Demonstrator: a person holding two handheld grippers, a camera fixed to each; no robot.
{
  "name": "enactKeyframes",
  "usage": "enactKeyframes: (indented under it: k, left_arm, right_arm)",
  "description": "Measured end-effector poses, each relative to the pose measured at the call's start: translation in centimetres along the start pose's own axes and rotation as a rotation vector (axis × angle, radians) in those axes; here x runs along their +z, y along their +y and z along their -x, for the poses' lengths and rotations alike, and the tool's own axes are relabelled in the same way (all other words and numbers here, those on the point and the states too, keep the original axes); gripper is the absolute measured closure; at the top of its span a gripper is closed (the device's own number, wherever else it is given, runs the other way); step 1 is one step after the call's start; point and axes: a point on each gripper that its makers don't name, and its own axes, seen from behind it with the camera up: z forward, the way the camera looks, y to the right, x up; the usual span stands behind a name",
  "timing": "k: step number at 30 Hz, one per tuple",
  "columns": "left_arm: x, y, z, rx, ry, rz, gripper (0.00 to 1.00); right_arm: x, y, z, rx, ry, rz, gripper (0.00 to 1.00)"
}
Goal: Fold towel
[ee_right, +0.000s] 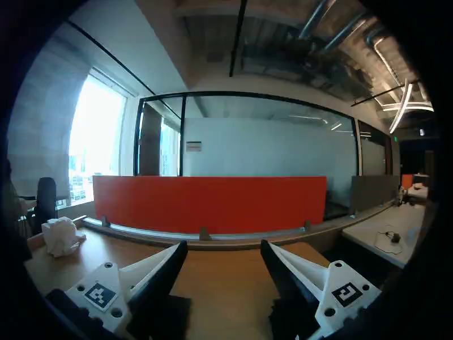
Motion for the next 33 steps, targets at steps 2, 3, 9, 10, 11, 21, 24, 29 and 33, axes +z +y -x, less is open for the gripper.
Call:
enactKeyframes:
  k: [2,3,9,10,11,21,24,29,33]
  left_arm:
    - [0.0,0.0,0.0,0.001,-0.008,0.007,0.33]
    - [0.0,0.1,0.1,0.002,-0.014,0.013,0.33]
    - [0.1,0.9,0.3,0.013,-0.048,0.060,0.33]
    - [0.1,1.1,0.3,0.016,-0.054,0.071,0.33]
    - [0.1,1.3,0.4,0.019,-0.059,0.082,0.33]
    - [-0.2,4.0,1.7,-0.002,-0.140,0.214,0.33]
    - [-0.1,4.0,1.9,0.010,-0.149,0.224,0.33]
    - [-0.1,4.6,2.1,0.034,-0.162,0.254,0.33]
    - [-0.1,5.3,2.6,0.063,-0.177,0.286,0.33]
  right_arm:
    - [0.0,-0.2,-0.2,0.001,-0.006,-0.003,0.00]
    - [0.0,-0.4,-0.2,0.000,-0.010,-0.008,0.00]
    - [0.1,-1.8,-0.1,-0.023,-0.042,-0.059,0.00]
    - [0.1,-2.1,0.0,-0.026,-0.049,-0.073,0.00]
    - [0.2,-2.3,0.1,-0.030,-0.057,-0.087,0.00]
    - [0.2,-5.9,0.7,-0.114,-0.123,-0.251,0.00]
    - [0.2,-6.6,0.9,-0.136,-0.135,-0.285,0.00]
    - [0.0,-7.6,1.2,-0.161,-0.157,-0.340,0.00]
    - [-0.4,-8.4,2.0,-0.183,-0.188,-0.381,0.00]
